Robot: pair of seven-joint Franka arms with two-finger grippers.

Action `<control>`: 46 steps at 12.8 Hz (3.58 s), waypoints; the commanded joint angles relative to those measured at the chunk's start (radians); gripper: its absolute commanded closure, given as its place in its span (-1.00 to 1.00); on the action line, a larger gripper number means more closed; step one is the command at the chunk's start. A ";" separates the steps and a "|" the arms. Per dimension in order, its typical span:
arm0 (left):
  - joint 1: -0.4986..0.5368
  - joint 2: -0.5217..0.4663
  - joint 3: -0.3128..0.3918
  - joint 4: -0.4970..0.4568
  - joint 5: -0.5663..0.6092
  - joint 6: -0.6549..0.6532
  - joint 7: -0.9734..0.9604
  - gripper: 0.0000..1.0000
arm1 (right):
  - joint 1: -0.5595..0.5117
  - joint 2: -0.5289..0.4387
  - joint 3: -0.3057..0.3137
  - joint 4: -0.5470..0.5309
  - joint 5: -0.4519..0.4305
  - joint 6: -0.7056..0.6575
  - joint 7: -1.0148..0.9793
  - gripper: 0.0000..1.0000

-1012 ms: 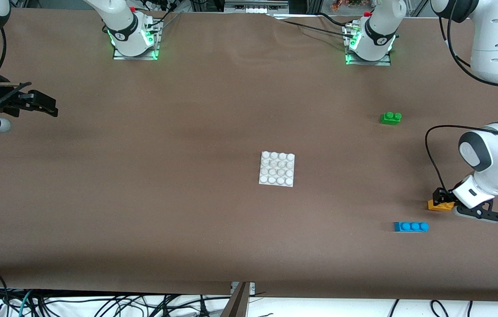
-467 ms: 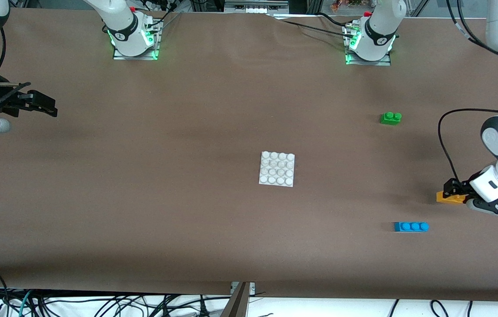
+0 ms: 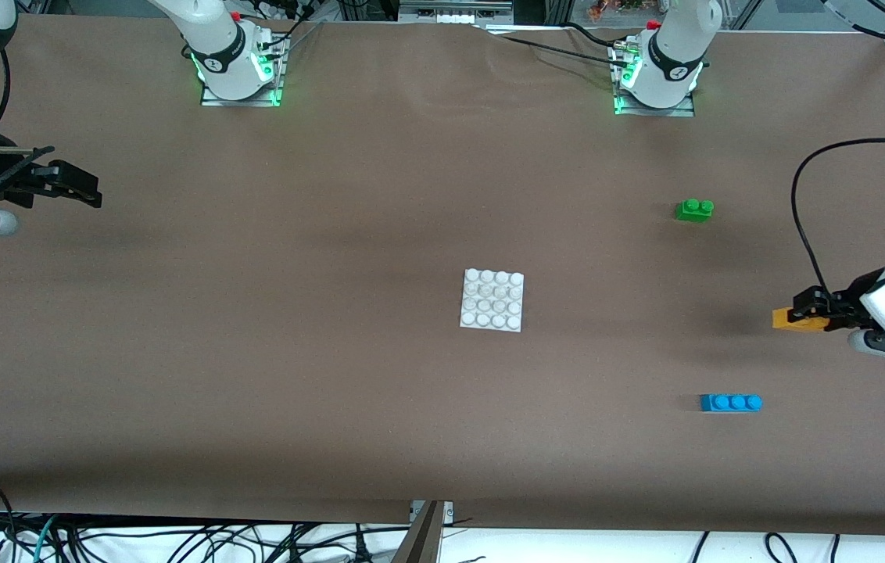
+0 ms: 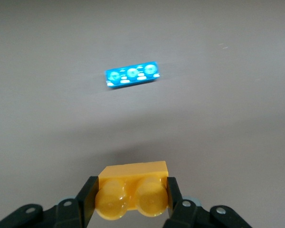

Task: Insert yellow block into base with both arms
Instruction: 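Lift and carry the yellow block with the left gripper over the base plate, then lower the yellow block onto the base plate studs and press down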

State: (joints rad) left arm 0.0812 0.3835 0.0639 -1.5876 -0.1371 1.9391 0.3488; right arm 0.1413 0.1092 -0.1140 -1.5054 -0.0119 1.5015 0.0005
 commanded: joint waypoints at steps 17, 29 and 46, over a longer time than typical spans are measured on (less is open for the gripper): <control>-0.250 0.158 -0.446 -0.003 0.263 0.144 -0.881 -0.03 | -0.008 0.010 0.005 0.022 -0.007 -0.020 0.007 -1.00; -0.373 0.316 -0.449 -0.005 0.427 0.322 -1.122 -0.04 | -0.008 0.010 0.005 0.022 -0.007 -0.018 0.007 -1.00; -0.376 0.321 -0.466 -0.042 0.490 0.356 -1.130 -0.07 | -0.008 0.012 0.005 0.022 -0.007 -0.020 0.007 -1.00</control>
State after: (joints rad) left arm -0.2957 0.7124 -0.3968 -1.6127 0.2954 2.2981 -0.7701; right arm 0.1393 0.1125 -0.1145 -1.5053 -0.0119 1.5010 0.0006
